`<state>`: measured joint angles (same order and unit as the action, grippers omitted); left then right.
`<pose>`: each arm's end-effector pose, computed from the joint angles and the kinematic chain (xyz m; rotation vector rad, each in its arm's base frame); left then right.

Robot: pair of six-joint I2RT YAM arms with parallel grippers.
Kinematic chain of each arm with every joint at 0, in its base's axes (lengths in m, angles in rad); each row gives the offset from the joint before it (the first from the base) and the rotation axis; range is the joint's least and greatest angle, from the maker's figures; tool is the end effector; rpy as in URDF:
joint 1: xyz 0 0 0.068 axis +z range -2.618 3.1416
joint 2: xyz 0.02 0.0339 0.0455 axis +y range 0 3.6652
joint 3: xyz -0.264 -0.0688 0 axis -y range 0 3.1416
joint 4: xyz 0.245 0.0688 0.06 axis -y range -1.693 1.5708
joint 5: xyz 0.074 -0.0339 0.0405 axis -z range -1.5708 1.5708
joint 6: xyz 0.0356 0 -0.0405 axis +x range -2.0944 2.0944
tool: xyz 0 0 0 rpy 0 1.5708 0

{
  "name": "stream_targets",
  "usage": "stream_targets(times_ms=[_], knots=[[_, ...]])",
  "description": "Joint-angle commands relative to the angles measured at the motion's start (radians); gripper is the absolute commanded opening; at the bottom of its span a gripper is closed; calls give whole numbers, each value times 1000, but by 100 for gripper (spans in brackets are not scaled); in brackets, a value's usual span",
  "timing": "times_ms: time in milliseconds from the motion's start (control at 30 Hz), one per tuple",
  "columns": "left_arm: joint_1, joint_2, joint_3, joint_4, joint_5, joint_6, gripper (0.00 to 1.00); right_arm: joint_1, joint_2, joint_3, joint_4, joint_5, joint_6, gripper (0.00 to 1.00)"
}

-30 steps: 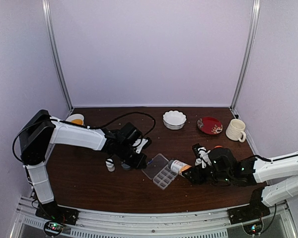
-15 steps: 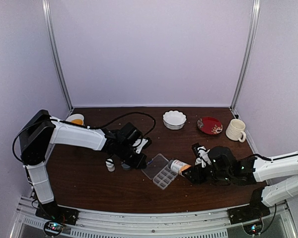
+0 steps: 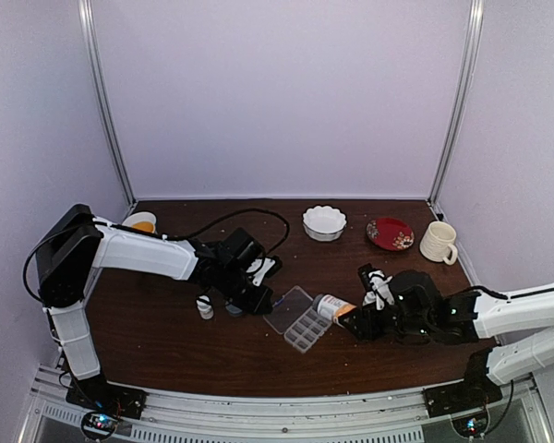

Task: Sort the pills into containers
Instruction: Pour the pill into the compartment of the pill container.

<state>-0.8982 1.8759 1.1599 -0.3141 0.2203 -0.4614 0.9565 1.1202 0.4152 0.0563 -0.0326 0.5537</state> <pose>0.2303 -0.3017 0.1565 0.6825 2.6834 -0.7202 0.1246 0.1787 0.1719 -0.4910 2.3091 0.8317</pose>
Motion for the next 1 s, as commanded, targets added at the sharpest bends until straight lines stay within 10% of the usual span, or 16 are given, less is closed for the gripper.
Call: stream_targets(times_ms=[0, 967], knots=[[-6, -11, 20, 11, -10, 14, 4, -8, -2, 5, 11, 28, 11, 0], [-15, -11, 24, 6, -15, 13, 4, -11, 7, 35, -9, -16, 5, 0]])
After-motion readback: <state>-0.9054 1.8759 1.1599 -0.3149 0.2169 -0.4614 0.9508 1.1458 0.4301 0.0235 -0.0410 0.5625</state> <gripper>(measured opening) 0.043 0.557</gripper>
